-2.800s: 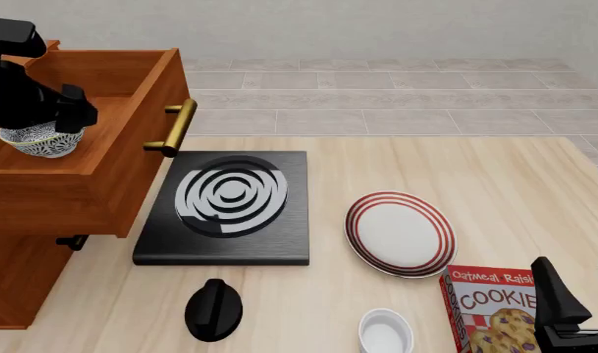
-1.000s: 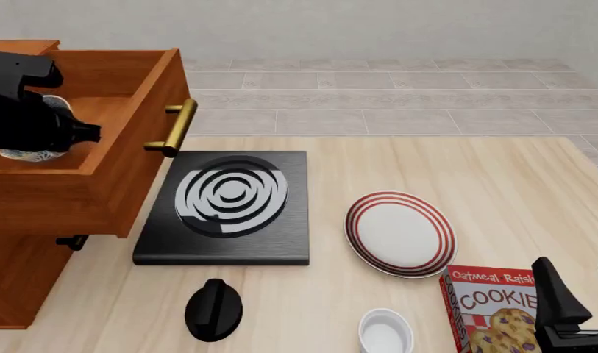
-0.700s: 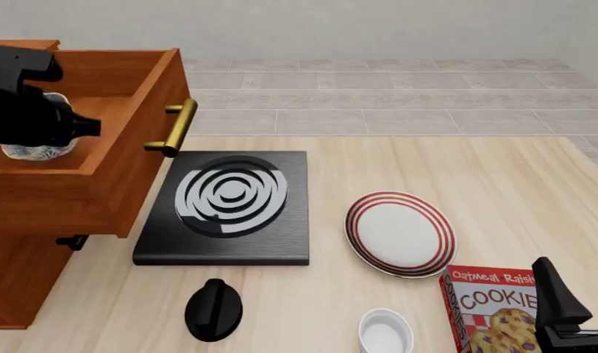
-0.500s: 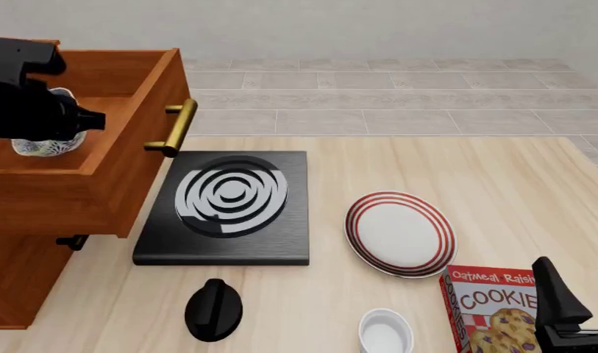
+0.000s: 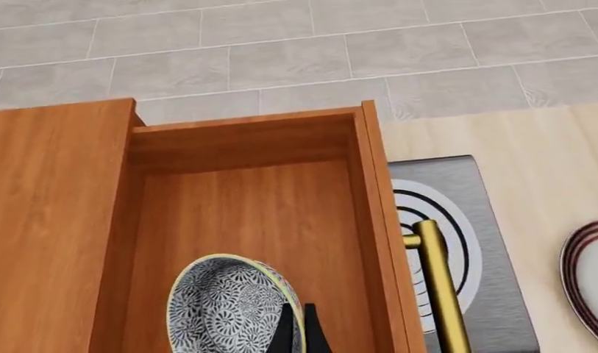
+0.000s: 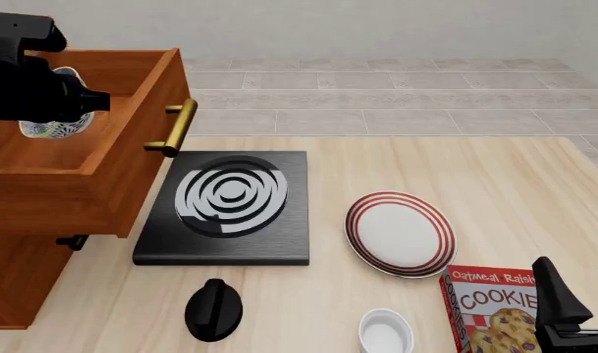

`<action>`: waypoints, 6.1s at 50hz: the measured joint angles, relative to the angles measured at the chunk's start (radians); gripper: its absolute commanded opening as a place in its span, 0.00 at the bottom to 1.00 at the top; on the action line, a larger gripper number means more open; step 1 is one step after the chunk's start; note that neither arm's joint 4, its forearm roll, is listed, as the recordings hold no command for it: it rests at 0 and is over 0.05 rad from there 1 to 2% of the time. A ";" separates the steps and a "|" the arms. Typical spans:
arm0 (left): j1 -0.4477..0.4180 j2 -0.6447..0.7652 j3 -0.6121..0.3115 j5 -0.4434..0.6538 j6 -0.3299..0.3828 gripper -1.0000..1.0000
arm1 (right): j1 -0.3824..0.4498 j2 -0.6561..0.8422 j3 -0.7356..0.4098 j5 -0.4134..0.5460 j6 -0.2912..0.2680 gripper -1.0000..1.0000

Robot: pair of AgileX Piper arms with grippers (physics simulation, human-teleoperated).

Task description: Pick the akita bowl in the top layer of the wooden cabinet and place it on the plate.

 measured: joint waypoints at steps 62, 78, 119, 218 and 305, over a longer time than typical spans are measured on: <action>-0.071 -0.035 -0.241 0.136 0.048 0.00 | 0.002 -0.007 -0.001 0.005 -0.001 1.00; -0.099 -0.029 -0.318 0.169 0.112 0.00 | 0.000 -0.002 -0.001 0.001 0.002 1.00; -0.297 0.036 -0.464 0.200 0.204 0.00 | 0.000 -0.011 -0.001 0.008 0.010 1.00; -0.709 0.293 -0.415 -0.044 0.336 0.00 | 0.004 -0.011 -0.002 0.007 0.039 1.00; -0.867 0.561 -0.248 -0.314 0.351 0.00 | 0.000 0.001 -0.006 -0.002 0.081 1.00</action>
